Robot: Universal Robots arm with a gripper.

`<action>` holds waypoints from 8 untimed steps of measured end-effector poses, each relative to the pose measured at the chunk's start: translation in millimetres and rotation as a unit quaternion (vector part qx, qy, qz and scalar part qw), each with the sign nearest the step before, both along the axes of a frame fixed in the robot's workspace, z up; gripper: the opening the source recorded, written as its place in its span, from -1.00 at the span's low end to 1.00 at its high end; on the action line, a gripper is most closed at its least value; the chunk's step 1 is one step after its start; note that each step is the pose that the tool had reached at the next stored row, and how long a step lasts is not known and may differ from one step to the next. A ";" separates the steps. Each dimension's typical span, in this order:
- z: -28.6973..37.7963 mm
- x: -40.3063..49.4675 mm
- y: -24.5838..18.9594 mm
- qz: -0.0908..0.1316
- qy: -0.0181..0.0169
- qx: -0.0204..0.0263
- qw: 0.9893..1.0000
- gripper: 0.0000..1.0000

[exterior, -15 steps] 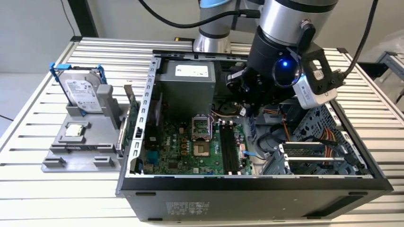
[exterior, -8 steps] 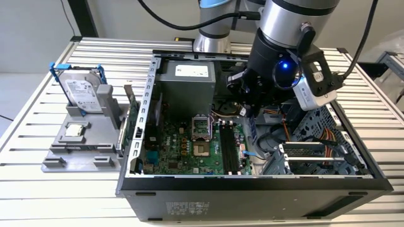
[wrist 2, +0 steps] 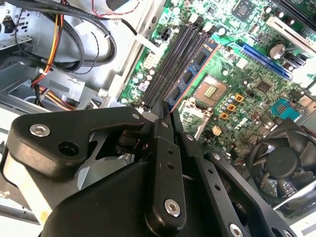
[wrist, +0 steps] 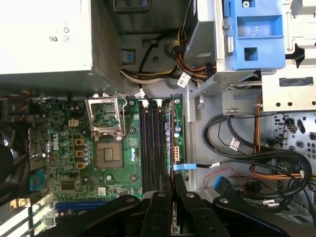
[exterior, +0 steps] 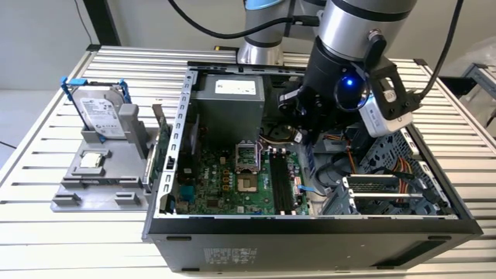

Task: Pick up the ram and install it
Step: 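Insert the ram into the slot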

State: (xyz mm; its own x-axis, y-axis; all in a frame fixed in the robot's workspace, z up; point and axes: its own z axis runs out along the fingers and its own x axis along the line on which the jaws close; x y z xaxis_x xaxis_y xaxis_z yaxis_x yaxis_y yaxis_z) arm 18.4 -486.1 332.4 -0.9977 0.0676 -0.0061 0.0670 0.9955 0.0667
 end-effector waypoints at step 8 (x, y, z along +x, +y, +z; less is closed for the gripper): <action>-13.6 0.0 0.0 0.012 0.000 0.000 1.000 -1.00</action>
